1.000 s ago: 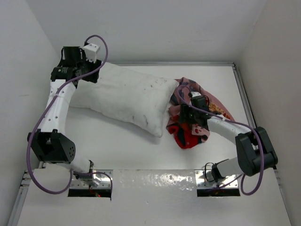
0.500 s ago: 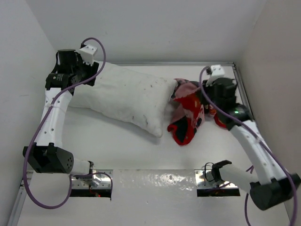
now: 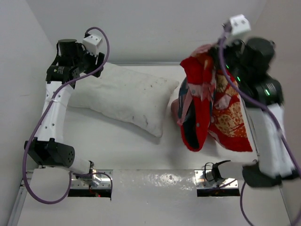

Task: Put the pillow into the pillowcase

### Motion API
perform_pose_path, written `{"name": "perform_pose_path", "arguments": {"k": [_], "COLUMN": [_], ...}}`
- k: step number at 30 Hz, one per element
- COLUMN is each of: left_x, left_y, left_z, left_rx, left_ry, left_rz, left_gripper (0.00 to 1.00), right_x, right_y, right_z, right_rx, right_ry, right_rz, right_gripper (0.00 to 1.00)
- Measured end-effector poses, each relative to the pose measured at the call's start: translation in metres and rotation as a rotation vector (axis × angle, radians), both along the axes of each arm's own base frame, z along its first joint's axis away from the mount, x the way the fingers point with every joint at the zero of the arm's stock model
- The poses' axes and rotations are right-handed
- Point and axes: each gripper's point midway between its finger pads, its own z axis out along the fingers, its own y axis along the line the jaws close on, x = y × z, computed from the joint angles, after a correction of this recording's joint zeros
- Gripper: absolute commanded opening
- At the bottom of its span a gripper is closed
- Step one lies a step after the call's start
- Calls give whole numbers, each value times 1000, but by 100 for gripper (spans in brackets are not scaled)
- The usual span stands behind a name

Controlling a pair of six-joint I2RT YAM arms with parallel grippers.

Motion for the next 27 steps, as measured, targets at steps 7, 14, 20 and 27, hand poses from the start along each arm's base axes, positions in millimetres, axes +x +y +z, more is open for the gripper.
{"name": "perform_pose_path", "arguments": {"k": [7, 14, 20, 27], "left_x": [14, -17, -78, -133], "left_y": [-28, -90, -96, -89], "left_z": [-25, -88, -154, -253], "left_rx": [15, 239, 415, 609], "left_ry": [42, 173, 332, 501], "left_rz": [-90, -448, -756, -934], "left_gripper": [71, 96, 100, 100], "right_x": [269, 220, 103, 121], "right_y": [-14, -22, 27, 53], "right_z": [-189, -414, -316, -227], "right_rx": [84, 154, 171, 500], "right_ry": [353, 874, 707, 418], "right_rz": [-153, -224, -89, -77], "right_gripper": [99, 99, 10, 77]}}
